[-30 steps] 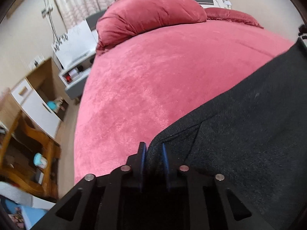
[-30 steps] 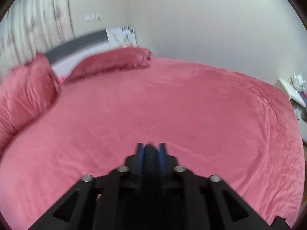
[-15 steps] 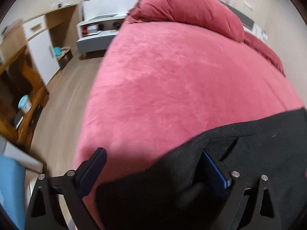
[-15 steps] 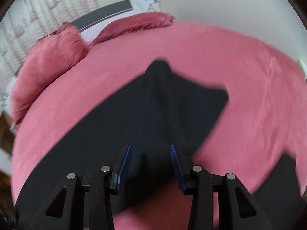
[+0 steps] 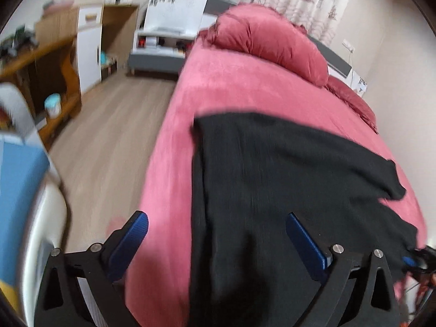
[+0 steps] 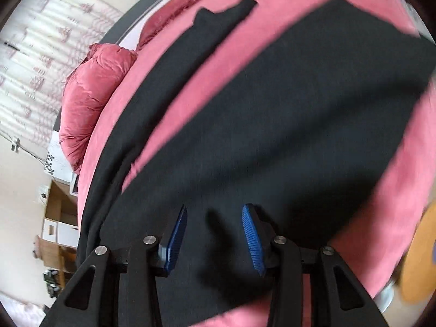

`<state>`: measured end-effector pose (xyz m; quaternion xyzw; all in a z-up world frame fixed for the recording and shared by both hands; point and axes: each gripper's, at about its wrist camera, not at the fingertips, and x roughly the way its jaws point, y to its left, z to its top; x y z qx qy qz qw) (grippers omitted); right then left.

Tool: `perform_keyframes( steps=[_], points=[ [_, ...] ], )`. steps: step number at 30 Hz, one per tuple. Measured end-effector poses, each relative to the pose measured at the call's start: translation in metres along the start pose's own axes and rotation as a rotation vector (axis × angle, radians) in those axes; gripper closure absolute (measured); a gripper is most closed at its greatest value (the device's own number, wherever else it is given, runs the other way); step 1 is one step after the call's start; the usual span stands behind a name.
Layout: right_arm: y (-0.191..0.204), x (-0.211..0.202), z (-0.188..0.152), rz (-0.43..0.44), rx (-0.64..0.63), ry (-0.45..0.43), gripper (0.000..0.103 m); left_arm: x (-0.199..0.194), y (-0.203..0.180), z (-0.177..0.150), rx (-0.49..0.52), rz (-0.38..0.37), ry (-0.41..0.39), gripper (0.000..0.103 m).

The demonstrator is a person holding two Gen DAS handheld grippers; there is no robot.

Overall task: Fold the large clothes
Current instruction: 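Release the garment with both grippers and grasp the folded hem again with the left gripper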

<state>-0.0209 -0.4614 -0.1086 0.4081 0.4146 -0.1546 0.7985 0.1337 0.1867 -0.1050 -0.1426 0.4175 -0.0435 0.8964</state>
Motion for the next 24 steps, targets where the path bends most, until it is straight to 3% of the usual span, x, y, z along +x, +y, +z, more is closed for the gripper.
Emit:
perform_keyframes(
  steps=[6, 7, 8, 9, 10, 13, 17, 20, 24],
  points=[
    [0.004, -0.007, -0.054, -0.021, -0.013, -0.102, 0.060, 0.020, -0.007, -0.029, 0.020, -0.009, 0.204, 0.003],
    [0.008, -0.006, -0.056, -0.039, -0.032, -0.103, 0.060, 0.030, -0.010, -0.035, 0.025, 0.010, 0.266, 0.013],
    [0.014, -0.006, -0.057, -0.063, -0.062, -0.102, 0.060, 0.029, -0.013, -0.038, 0.040, 0.028, 0.271, 0.017],
    [0.018, -0.006, -0.058, -0.080, -0.086, -0.100, 0.060, 0.025, -0.020, -0.039, 0.072, 0.025, 0.246, 0.028],
    [0.022, -0.006, -0.060, -0.095, -0.102, -0.100, 0.060, 0.021, -0.026, -0.039, 0.091, -0.001, 0.239, 0.051],
    [0.022, -0.011, -0.066, -0.085, -0.068, -0.116, 0.060, 0.004, -0.024, -0.036, 0.041, -0.064, 0.212, 0.065],
    [0.011, -0.034, -0.064, -0.026, 0.022, -0.103, 0.060, -0.039, 0.003, -0.021, -0.104, -0.209, 0.142, 0.068],
    [0.000, -0.049, -0.057, -0.061, 0.076, -0.135, 0.060, -0.041, 0.014, -0.028, -0.097, -0.188, 0.146, 0.068],
    [-0.033, -0.056, -0.049, -0.097, 0.231, -0.139, 0.060, -0.007, 0.026, -0.044, -0.199, -0.169, 0.272, 0.061]
  ],
)
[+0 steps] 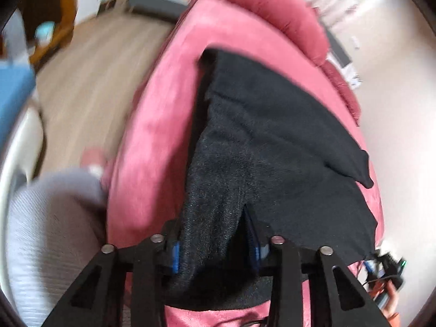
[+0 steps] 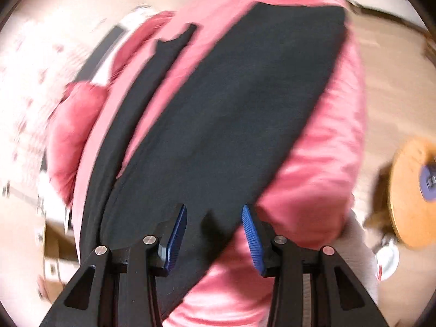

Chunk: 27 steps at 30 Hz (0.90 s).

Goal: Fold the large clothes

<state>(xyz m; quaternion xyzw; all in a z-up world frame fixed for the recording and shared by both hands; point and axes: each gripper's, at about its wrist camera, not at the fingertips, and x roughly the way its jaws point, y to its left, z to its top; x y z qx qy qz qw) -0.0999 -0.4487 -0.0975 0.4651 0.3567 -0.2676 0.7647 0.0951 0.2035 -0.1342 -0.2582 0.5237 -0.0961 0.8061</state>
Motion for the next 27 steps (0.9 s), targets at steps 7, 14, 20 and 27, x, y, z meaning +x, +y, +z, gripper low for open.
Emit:
perform_keyframes(
  steps=[7, 14, 20, 27],
  points=[
    [-0.047, -0.007, 0.028, -0.005, 0.189, -0.085, 0.060, 0.009, -0.007, -0.004, -0.012, 0.011, 0.062, 0.003],
    [-0.070, 0.004, 0.073, 0.057, 0.182, -0.094, 0.060, 0.018, -0.033, -0.015, 0.082, 0.158, 0.082, 0.035],
    [-0.087, 0.013, 0.101, 0.125, 0.240, -0.162, 0.060, -0.004, -0.034, -0.015, -0.013, 0.043, 0.005, 0.056],
    [-0.118, 0.026, 0.141, 0.253, 0.389, -0.213, 0.057, -0.003, -0.008, -0.021, -0.156, 0.015, -0.057, 0.032]
  ],
)
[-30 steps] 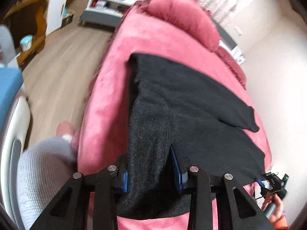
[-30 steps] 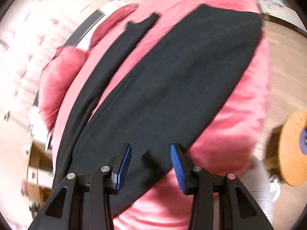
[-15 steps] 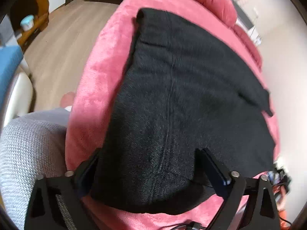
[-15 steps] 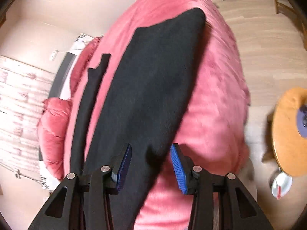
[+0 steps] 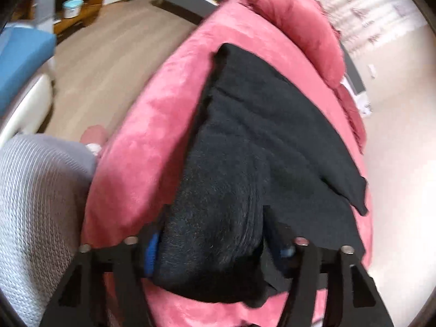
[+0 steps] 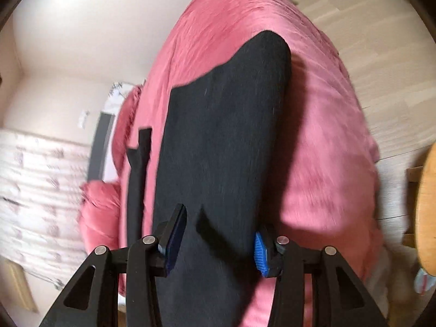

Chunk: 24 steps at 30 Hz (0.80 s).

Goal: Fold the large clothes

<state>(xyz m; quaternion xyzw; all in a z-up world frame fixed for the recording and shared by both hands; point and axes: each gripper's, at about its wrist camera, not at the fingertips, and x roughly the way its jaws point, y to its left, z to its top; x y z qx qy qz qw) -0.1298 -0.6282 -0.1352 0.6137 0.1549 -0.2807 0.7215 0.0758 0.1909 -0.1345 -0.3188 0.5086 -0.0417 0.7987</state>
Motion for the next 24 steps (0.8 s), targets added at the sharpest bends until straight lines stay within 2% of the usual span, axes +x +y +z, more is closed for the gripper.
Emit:
perform_keyframes(
  steps=[3, 4, 5, 6, 7, 8, 10, 13, 18, 24],
  points=[
    [-0.009, 0.006, 0.013, 0.061, 0.068, -0.007, 0.057, 0.007, -0.006, -0.003, 0.021, 0.015, 0.024, 0.026],
    [-0.010, 0.009, 0.016, 0.072, 0.084, -0.010, 0.057, 0.009, -0.009, -0.003, 0.036, 0.027, 0.030, 0.027],
    [-0.011, 0.010, 0.015, 0.074, 0.102, -0.010, 0.059, 0.009, -0.011, -0.003, 0.048, 0.048, 0.039, 0.037],
    [-0.009, 0.011, 0.015, 0.061, 0.106, -0.009, 0.070, 0.010, -0.014, -0.002, 0.057, 0.072, 0.044, 0.044],
    [-0.004, 0.013, 0.016, 0.011, 0.081, -0.001, 0.079, 0.013, -0.018, 0.000, 0.061, 0.073, 0.048, 0.049],
    [0.001, 0.014, 0.015, -0.025, 0.056, 0.014, 0.095, 0.012, -0.021, 0.000, 0.058, 0.059, 0.047, 0.056],
    [0.007, 0.012, 0.015, -0.028, 0.038, 0.026, 0.096, 0.005, -0.024, 0.004, 0.036, 0.024, 0.036, 0.059],
    [0.027, -0.004, 0.014, 0.023, -0.005, 0.005, 0.097, -0.017, -0.031, 0.013, 0.002, -0.051, 0.005, 0.063],
    [0.066, -0.029, 0.014, 0.087, -0.056, 0.001, 0.097, -0.042, -0.039, 0.017, 0.031, -0.130, -0.029, 0.067],
    [0.112, -0.060, 0.010, 0.153, -0.118, 0.006, 0.097, -0.072, -0.012, 0.026, -0.067, -0.241, -0.060, 0.071]
  ],
)
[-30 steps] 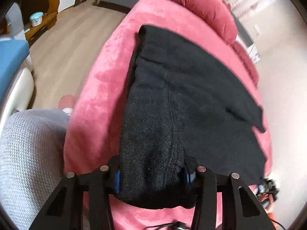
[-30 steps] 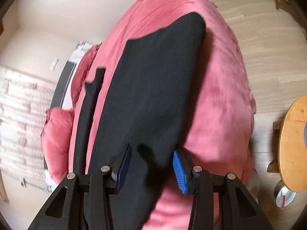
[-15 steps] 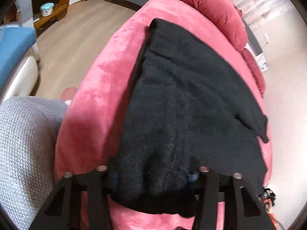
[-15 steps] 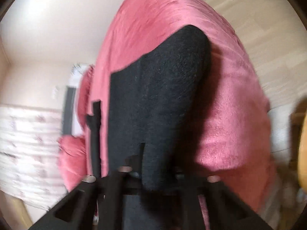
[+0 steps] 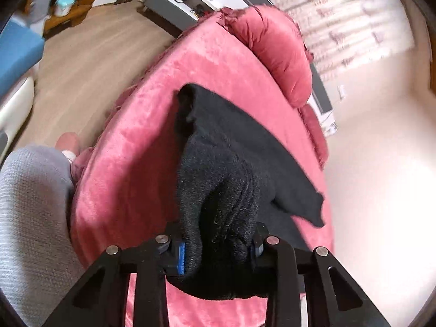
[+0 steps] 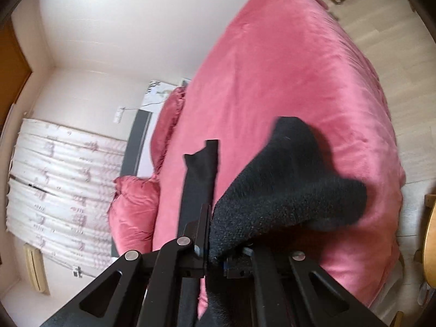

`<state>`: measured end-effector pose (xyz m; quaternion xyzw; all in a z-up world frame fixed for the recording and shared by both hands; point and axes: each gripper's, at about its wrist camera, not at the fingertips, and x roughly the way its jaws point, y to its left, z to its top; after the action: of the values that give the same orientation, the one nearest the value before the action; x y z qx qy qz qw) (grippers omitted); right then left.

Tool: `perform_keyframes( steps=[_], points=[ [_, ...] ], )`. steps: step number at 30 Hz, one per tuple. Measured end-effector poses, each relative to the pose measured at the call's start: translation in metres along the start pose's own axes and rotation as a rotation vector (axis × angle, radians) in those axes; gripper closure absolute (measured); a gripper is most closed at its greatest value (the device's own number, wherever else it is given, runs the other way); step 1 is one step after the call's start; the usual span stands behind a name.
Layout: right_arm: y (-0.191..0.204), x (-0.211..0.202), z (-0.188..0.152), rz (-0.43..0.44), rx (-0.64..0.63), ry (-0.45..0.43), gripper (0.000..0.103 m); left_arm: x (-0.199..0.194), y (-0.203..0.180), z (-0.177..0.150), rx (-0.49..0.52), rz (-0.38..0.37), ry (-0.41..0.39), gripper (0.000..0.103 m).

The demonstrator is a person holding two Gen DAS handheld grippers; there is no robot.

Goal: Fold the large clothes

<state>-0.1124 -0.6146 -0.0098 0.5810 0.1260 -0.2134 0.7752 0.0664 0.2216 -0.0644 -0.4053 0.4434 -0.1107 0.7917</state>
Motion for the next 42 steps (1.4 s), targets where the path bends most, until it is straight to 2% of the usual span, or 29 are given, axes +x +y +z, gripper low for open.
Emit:
perform_keyframes(
  steps=[4, 8, 11, 15, 18, 22, 24, 27, 31, 33, 35, 36, 38, 39, 40, 42],
  points=[
    [0.017, -0.021, -0.006, 0.021, -0.044, 0.011, 0.097, -0.008, 0.010, 0.001, -0.041, -0.023, 0.020, 0.072],
    [0.015, -0.046, -0.009, 0.031, -0.034, 0.004, 0.097, -0.015, 0.008, -0.009, -0.011, -0.021, 0.051, 0.072],
    [0.006, -0.058, -0.005, 0.018, -0.028, -0.012, 0.097, -0.007, 0.009, -0.013, -0.013, -0.016, 0.085, 0.072],
    [-0.004, -0.054, 0.002, 0.000, 0.018, -0.009, 0.097, 0.008, 0.008, -0.004, -0.072, -0.043, 0.138, 0.072],
    [0.018, -0.033, 0.008, -0.017, -0.031, 0.020, 0.097, 0.009, -0.009, 0.017, -0.068, -0.086, 0.135, 0.072],
    [0.073, 0.007, 0.021, -0.001, -0.119, 0.042, 0.097, 0.013, -0.037, 0.054, -0.063, -0.139, 0.118, 0.072],
    [0.102, 0.032, 0.029, 0.003, -0.154, 0.045, 0.097, 0.026, -0.045, 0.077, -0.100, -0.169, 0.109, 0.072],
    [0.145, 0.082, 0.039, -0.012, -0.209, 0.050, 0.097, 0.054, -0.050, 0.108, -0.176, -0.176, 0.101, 0.071],
    [0.198, 0.170, 0.046, -0.074, -0.301, 0.068, 0.097, 0.103, -0.049, 0.141, -0.253, -0.142, 0.103, 0.071],
    [0.218, 0.222, 0.043, -0.128, -0.349, 0.066, 0.097, 0.136, -0.042, 0.157, -0.292, -0.083, 0.095, 0.069],
    [0.229, 0.277, 0.033, -0.196, -0.394, 0.068, 0.090, 0.166, -0.032, 0.171, -0.330, -0.024, 0.095, 0.061],
    [0.232, 0.302, 0.031, -0.227, -0.401, 0.085, 0.078, 0.182, -0.020, 0.179, -0.383, -0.009, 0.091, 0.058],
    [0.228, 0.352, 0.017, -0.266, -0.377, 0.153, 0.062, 0.197, 0.001, 0.186, -0.492, -0.057, 0.076, 0.052],
    [0.225, 0.361, 0.012, -0.254, -0.362, 0.176, 0.062, 0.198, 0.010, 0.188, -0.542, -0.091, 0.048, 0.051],
    [0.216, 0.372, 0.002, -0.221, -0.348, 0.209, 0.062, 0.195, 0.013, 0.189, -0.549, -0.102, 0.027, 0.048],
    [0.205, 0.375, -0.011, -0.202, -0.379, 0.227, 0.060, 0.185, 0.014, 0.195, -0.494, -0.107, -0.018, 0.040]
  ],
)
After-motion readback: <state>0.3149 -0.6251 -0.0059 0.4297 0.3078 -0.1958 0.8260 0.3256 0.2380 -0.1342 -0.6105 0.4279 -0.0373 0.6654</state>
